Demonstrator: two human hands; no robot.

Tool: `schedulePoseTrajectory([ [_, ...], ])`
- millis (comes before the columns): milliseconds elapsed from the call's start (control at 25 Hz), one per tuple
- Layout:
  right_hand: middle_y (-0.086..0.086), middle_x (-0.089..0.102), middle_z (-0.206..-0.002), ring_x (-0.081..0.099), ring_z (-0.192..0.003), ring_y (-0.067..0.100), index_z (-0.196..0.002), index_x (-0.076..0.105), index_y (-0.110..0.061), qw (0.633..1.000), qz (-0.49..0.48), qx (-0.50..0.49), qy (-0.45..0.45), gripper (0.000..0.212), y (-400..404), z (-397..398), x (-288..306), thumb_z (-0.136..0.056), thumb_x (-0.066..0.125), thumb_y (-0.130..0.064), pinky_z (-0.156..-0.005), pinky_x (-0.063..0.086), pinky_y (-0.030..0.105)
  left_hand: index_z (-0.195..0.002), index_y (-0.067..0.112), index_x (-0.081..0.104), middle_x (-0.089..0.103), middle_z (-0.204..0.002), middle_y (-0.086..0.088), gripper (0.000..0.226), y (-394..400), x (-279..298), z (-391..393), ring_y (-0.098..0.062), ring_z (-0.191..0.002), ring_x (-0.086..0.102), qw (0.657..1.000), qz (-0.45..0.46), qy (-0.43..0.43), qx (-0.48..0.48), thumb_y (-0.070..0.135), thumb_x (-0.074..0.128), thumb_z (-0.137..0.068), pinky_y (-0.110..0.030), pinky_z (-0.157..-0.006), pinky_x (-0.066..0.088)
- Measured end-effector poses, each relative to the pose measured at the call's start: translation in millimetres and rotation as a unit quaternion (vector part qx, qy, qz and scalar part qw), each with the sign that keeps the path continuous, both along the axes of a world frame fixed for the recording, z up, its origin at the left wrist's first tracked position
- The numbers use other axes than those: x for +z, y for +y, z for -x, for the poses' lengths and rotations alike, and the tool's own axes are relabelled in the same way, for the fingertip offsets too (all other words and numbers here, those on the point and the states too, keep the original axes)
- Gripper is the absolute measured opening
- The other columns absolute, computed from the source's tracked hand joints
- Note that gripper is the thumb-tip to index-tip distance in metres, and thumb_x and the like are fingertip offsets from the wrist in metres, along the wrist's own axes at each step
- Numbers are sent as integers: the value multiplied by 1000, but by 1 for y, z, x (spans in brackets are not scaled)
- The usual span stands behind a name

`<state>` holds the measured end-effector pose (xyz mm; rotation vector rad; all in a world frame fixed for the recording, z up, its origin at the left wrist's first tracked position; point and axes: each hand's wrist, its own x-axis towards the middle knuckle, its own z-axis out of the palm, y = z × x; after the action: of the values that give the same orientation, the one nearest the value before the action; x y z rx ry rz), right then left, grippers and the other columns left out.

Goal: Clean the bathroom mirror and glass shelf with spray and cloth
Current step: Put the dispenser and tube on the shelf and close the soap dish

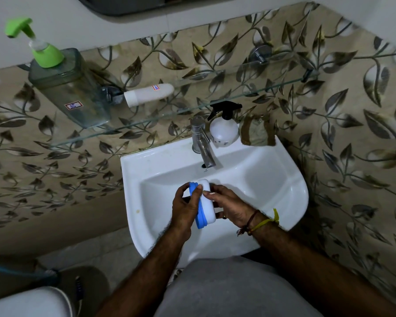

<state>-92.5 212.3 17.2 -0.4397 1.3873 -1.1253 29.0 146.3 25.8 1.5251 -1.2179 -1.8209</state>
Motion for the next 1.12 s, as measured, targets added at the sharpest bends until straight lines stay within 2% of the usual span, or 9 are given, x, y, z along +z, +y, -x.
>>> schedulePoseTrajectory([
  [160, 0, 71, -109, 69, -98, 21, -126, 57, -19, 1000, -3, -1, -6, 35, 3, -3, 1, -95, 61, -35, -83, 55, 44, -126, 24, 56, 69, -105, -15, 45, 2, -1, 0, -20, -85, 70, 1000, 6, -1, -2, 43, 70, -87, -18, -53, 52],
  [280, 0, 72, -108, 68, -98, 20, -123, 60, -22, 1000, -8, -6, -8, 32, 5, -2, 0, -95, 61, -36, -82, 55, 43, -127, 25, 56, 69, -101, -13, 46, 1, -2, -4, -18, -82, 69, 1000, 15, -12, -5, 43, 71, -86, -21, -58, 52],
  [400, -1, 72, -108, 68, -97, 19, -123, 60, -23, 1000, -3, -3, -18, 31, 7, -8, 1, -95, 62, -35, -79, 54, 41, -125, 26, 56, 69, -98, -12, 44, 2, -1, -7, -17, -80, 69, 1000, 16, -12, -6, 43, 70, -87, -20, -57, 52],
  [560, 0, 70, -113, 68, -99, 18, -128, 57, -21, 1000, 5, -1, -26, 35, 6, -14, 1, -95, 61, -34, -83, 55, 43, -125, 26, 57, 69, -95, -9, 42, 3, 1, -8, -18, -83, 69, 1000, 8, -11, -11, 44, 68, -88, -21, -58, 51],
  [840, 8, 66, -125, 69, -102, 18, -131, 55, -20, 999, 10, 15, -36, 38, 8, -14, 1, -96, 61, -34, -80, 58, 40, -123, 25, 58, 67, -94, -6, 41, 2, 4, -10, -20, -86, 68, 999, 4, -10, -41, 44, 67, -89, -24, -62, 52],
  [1040, 11, 63, -130, 66, -115, 21, -131, 57, -21, 999, 29, 31, 1, 39, 6, -10, 1, -95, 62, -37, -82, 59, 39, -122, 24, 57, 69, -101, -13, 46, -1, 7, -7, -27, -92, 71, 1000, -24, 1, -20, 45, 73, -83, -41, -79, 61],
  [1120, 15, 61, -130, 64, -117, 23, -130, 59, -21, 999, 33, 29, 28, 40, 3, -10, 2, -94, 65, -36, -86, 59, 44, -123, 23, 56, 69, -100, -12, 50, -7, 10, -9, -27, -92, 71, 999, -35, -1, -11, 45, 75, -81, -44, -81, 61],
])
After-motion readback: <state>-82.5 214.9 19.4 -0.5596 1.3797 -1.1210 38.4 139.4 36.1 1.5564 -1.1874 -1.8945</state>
